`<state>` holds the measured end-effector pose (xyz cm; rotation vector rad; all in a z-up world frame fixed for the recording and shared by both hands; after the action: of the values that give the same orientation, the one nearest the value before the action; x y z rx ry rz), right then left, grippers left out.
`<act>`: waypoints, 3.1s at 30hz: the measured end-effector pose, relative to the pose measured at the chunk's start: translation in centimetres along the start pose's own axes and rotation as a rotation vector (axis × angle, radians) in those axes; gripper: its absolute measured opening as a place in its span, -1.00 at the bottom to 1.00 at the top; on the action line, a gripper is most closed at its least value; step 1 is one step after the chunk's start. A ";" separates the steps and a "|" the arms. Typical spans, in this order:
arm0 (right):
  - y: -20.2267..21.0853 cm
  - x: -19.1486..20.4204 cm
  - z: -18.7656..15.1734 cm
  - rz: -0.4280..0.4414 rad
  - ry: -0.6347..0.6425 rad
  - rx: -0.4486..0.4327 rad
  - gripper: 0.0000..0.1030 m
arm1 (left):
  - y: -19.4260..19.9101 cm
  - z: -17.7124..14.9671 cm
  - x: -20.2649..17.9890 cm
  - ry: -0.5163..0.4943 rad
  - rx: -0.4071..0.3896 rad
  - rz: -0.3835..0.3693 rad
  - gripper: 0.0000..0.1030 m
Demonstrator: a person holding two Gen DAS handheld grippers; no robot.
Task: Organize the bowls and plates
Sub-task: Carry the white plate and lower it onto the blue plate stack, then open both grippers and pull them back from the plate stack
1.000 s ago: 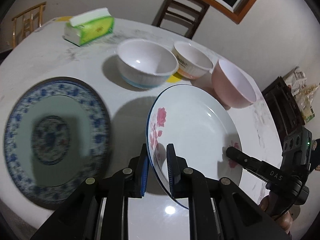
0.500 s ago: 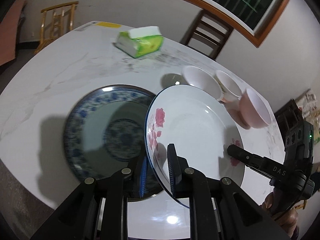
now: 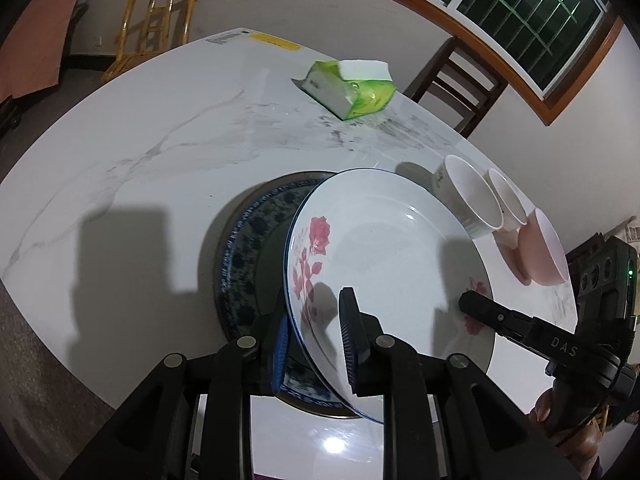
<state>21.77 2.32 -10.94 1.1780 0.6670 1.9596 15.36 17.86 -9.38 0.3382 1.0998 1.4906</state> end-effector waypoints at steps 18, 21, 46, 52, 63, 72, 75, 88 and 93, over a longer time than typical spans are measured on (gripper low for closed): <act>-2.6 0.1 -0.3 -0.016 0.007 0.045 -0.82 | -1.4 0.0 2.5 0.034 0.018 0.013 -0.63; -2.7 0.2 -0.2 -0.022 0.017 0.046 -0.82 | -1.6 0.0 2.6 0.036 0.020 0.013 -0.63; -2.5 1.2 -0.4 -0.074 0.097 0.029 -0.78 | 2.0 2.1 2.3 -0.082 -0.198 0.180 0.29; -2.3 2.0 -0.6 -0.148 0.187 0.009 -0.75 | 1.1 1.6 2.2 -0.098 -0.176 0.174 0.29; -2.4 3.6 -1.0 -0.363 0.443 -0.058 -0.58 | -0.1 0.9 2.3 -0.107 -0.137 0.172 0.32; -1.0 4.9 -1.2 -0.493 0.593 -0.158 -0.11 | -0.9 0.6 2.8 -0.091 -0.110 0.176 0.35; 0.8 3.7 -0.4 -0.384 0.451 -0.205 -0.11 | -1.0 0.7 2.9 -0.100 -0.123 0.186 0.37; 14.1 -13.5 -4.7 -0.330 -0.001 -0.422 -0.11 | 0.7 -0.1 -1.2 -0.210 -0.172 0.158 0.53; 18.9 -21.1 -7.1 -0.369 -0.182 -0.481 -0.11 | 1.5 -1.8 -7.2 -0.304 -0.153 0.083 0.66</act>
<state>15.61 -26.25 -10.83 0.8498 0.2673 1.5599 15.00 10.95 -6.43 0.4898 0.7334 1.5270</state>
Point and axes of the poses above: each gripper's, at about its wrist camera, not at the fingertips, and y roughly against the way its jaws point, x to its left, z to its top, the point moved 8 cm from there along -y, roughly the way its jaws point, and after that the axes turned 1 degree about -x, right-handed, at the moved point
